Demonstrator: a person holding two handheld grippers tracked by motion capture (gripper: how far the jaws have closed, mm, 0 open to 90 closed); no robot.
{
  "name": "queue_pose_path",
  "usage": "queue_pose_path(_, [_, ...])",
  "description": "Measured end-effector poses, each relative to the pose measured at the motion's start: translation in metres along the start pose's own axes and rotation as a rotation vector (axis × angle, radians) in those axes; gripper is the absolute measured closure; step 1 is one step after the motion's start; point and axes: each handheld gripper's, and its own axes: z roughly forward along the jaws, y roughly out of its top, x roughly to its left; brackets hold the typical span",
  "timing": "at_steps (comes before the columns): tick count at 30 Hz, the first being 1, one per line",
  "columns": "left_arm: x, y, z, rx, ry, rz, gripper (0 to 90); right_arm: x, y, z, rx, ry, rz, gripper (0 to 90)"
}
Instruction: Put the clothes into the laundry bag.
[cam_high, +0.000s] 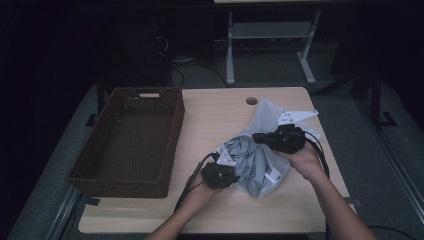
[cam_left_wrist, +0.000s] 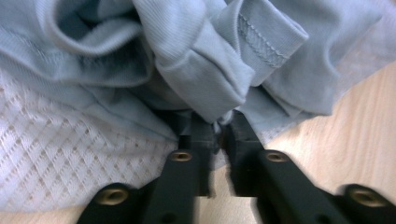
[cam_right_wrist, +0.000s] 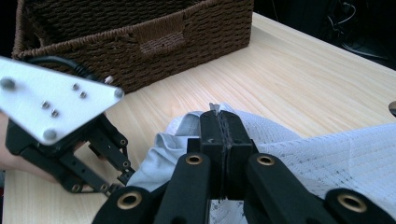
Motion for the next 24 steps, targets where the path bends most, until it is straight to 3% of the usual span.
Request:
queue_pose_path(3, [0.001,0.006,-0.011,-0.076,-0.009,-0.014,86.5,0.001,0.000,0.002,0.003,0.004,-0.003,88.7])
queue_pose_path(7, [0.003,0.021,-0.027,-0.158,0.013,0.002,86.7,0.001,-0.001,0.004,0.008,0.007,-0.002,88.7])
queue_pose_path(10, [0.006,0.037,-0.029,-0.202,0.031,0.002,86.8,0.003,0.000,0.005,0.008,0.011,-0.004,88.7])
queue_pose_path(16, [0.015,0.058,-0.009,-0.255,0.102,-0.035,86.7,0.007,0.004,0.001,-0.015,0.039,0.000,88.8])
queue_pose_path(22, [0.026,0.060,0.018,-0.311,0.175,-0.107,86.6,0.010,0.005,0.000,-0.019,0.066,0.005,88.9])
queue_pose_path(24, [0.027,0.060,0.026,-0.324,0.193,-0.109,86.3,0.011,0.005,0.000,-0.020,0.064,0.005,88.9])
